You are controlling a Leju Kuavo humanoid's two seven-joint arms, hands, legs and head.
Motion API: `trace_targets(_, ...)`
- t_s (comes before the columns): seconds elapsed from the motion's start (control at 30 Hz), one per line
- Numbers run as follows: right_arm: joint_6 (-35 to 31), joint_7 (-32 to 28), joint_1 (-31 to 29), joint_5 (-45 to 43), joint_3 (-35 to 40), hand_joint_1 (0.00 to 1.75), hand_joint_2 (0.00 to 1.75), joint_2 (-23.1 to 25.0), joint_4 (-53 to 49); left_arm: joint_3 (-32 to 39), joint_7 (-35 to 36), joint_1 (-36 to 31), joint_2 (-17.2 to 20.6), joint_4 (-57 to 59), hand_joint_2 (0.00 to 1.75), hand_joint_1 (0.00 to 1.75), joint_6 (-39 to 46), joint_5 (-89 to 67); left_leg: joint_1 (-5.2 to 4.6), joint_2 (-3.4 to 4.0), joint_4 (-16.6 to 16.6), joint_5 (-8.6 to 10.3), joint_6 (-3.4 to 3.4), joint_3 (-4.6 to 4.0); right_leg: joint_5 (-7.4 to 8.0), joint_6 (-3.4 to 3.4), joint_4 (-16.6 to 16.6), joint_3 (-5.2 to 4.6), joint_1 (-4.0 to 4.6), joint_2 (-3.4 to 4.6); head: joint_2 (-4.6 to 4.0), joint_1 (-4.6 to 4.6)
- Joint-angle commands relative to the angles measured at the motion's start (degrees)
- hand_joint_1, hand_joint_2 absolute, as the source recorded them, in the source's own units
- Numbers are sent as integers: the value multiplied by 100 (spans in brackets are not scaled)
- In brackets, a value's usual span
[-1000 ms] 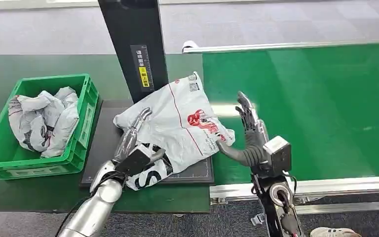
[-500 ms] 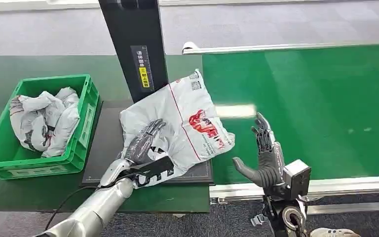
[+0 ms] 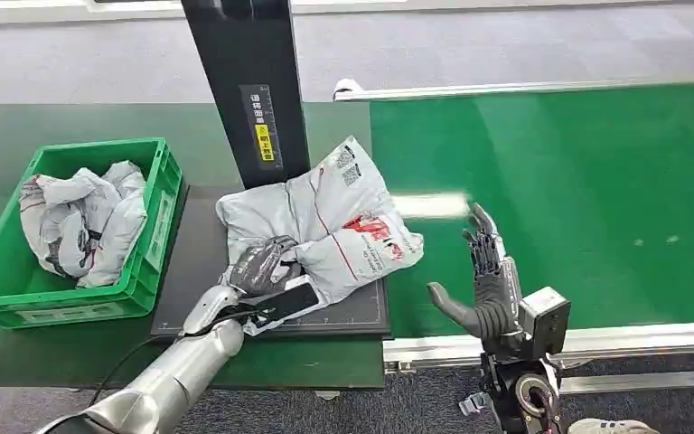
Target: Moved the parcel from conveyor to table for the left to box.
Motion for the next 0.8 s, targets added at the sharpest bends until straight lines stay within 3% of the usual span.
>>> trace_targets(0.03, -69, 9, 16, -32, -176, 0, 175, 32, 153, 369, -164, -9, 196, -508, 175, 175, 216, 108, 2, 4, -9, 3, 2, -6, 5, -3, -12, -6, 3, 5, -2, 2)
trace_targets(0.13, -224, 6, 257, -24, -342, 0, 175, 49, -84, 539, -287, 136, 302, -1705, 175, 175, 570, 319, 2, 0, -2, 0, 1, -19, 1, -2, -5, -18, 3, 1, -2, 2)
trace_targets(0.3, -309, -7, 565, -45, -548, 0, 175, 45, -328, 683, 93, 281, 654, -3461, 175, 175, 428, 403, 4, -10, 8, -3, 1, -52, -5, -4, 3, -47, 5, -8, -2, 2)
trace_targets(0.6, -430, -68, 1036, -41, -948, 0, 175, 247, -830, 1479, 629, -133, 1451, -4463, 175, 175, 672, -173, 5, 10, 6, -3, -1, -59, -1, -7, 5, -63, 7, 8, -2, 2)
trace_targets(0.8, -390, 14, 1110, 38, -1107, 0, 175, 378, -1015, 2238, 879, -456, 1985, -3932, 175, 175, 903, -550, 6, 25, 3, -4, -2, -53, -1, -8, 7, -63, 7, 19, -2, 2)
